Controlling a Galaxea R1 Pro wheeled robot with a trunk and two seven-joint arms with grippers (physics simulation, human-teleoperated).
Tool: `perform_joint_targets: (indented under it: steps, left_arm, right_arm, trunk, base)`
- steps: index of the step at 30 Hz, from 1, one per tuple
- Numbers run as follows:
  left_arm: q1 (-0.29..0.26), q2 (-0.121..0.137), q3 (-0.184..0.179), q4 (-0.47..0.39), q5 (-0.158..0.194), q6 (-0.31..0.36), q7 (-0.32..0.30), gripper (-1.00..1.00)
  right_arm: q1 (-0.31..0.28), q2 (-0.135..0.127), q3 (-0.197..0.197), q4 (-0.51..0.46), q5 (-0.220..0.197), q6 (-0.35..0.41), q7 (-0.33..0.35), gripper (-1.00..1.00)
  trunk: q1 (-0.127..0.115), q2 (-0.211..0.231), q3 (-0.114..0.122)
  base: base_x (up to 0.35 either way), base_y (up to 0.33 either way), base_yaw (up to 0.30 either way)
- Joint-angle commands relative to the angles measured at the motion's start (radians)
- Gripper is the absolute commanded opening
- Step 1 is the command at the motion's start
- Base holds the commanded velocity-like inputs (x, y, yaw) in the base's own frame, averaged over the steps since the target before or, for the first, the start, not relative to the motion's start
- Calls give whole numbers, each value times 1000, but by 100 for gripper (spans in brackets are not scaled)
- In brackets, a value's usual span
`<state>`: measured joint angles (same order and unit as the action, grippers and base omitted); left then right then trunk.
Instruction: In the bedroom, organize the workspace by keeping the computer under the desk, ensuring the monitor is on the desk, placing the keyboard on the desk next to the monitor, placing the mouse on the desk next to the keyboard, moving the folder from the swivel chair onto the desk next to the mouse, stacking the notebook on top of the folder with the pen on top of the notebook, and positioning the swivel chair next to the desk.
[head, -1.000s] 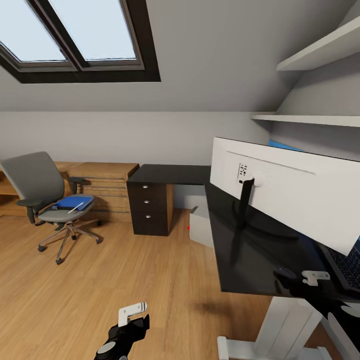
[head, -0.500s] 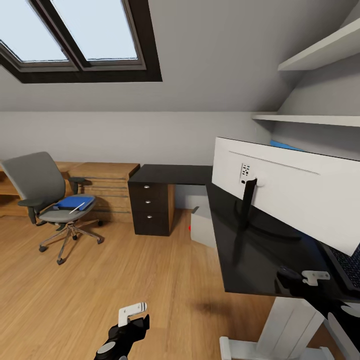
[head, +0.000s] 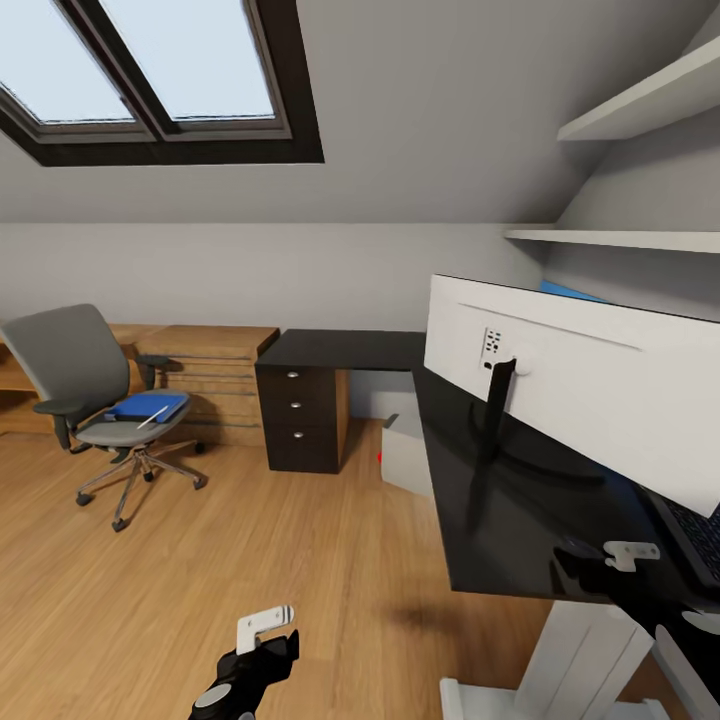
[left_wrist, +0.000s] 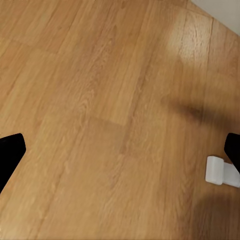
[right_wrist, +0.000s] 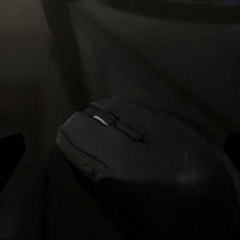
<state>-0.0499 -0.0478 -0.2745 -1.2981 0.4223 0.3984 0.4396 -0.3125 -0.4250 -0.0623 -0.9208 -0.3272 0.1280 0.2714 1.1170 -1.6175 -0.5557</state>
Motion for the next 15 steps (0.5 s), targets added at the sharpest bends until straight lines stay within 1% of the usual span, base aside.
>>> perform_joint_targets:
  steps: [1, 15]
  left_arm:
    - [-1, 0, -2, 1, 10, 2, 9, 100]
    - [-1, 0, -2, 11, 9, 2, 8, 100]
  right_arm:
    - [0, 0, -2, -1, -10, 8, 5, 100]
    - [0, 0, -2, -1, -10, 7, 5, 100]
  trunk:
    - [0, -1, -1]
    - [0, -1, -1]
  base:
    - [43, 0, 0]
    - [9, 0, 0]
